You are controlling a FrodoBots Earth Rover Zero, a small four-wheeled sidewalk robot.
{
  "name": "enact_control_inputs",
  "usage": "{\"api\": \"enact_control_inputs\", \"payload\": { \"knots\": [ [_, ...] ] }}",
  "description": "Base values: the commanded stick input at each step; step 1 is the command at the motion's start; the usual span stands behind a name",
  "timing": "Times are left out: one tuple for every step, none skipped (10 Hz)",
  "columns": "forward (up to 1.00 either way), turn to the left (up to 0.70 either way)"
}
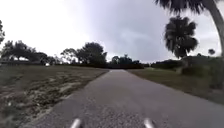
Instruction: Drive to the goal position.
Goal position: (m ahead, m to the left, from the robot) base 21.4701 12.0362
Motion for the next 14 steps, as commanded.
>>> {"api": "enact_control_inputs", "payload": {
  "knots": [
    [1.0, 0.0],
    [1.0, 0.0],
    [1.0, 0.0],
    [1.0, 0.0],
    [1.0, 0.0],
    [1.0, 0.0],
    [1.0, 0.0],
    [1.0, 0.0],
    [1.0, 0.0],
    [1.0, 0.0],
    [1.0, 0.0],
    [1.0, 0.0],
    [1.0, 0.0],
    [1.0, 0.0]
  ]
}}
